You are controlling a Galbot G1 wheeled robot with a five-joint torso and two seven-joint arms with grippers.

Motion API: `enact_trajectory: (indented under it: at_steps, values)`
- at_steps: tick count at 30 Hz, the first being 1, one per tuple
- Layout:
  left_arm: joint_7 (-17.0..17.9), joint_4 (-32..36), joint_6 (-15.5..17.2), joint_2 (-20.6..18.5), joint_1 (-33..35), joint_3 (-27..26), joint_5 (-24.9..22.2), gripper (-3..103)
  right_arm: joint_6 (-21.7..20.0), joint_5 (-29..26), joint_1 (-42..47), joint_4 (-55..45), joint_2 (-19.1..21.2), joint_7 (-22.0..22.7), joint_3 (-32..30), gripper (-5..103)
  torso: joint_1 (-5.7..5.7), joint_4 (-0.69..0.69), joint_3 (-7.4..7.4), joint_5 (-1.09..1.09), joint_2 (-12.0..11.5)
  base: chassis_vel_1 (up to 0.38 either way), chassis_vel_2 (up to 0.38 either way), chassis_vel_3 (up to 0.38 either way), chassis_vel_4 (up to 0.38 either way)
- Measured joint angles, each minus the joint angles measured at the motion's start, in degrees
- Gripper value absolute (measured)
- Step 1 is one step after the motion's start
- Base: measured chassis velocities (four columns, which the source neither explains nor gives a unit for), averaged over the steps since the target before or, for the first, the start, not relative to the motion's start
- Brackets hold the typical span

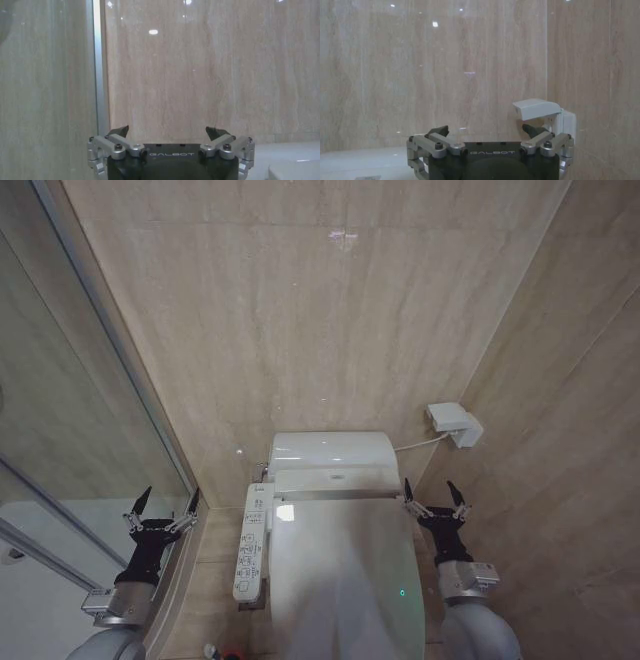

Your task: Open the toilet lid, clean the toilet bowl with a toilet brush, close the toilet lid, and flush.

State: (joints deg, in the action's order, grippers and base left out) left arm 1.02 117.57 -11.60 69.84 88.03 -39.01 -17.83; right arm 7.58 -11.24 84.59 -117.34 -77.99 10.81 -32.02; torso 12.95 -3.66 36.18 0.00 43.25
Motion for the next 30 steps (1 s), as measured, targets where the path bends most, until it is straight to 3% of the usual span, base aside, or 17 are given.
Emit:
enact_trajectory:
  at_steps: [13,30]
  values:
    - [0.01,0.00,0.03,0.00,0.01,0.01,-0.01,100,0.00,0.00,-0.02,0.00,0.00,0.00,0.00,100,0.01,0.00,0.01,-0.01,0.00,0.037,-0.041,-0.036,0.035]
    - [0.01,0.01,0.03,0.00,0.02,0.01,-0.02,100,-0.01,0.00,0.01,0.00,0.00,0.00,0.00,100,0.00,0.01,0.00,-0.02,0.00,0.239,-0.238,-0.233,0.233]
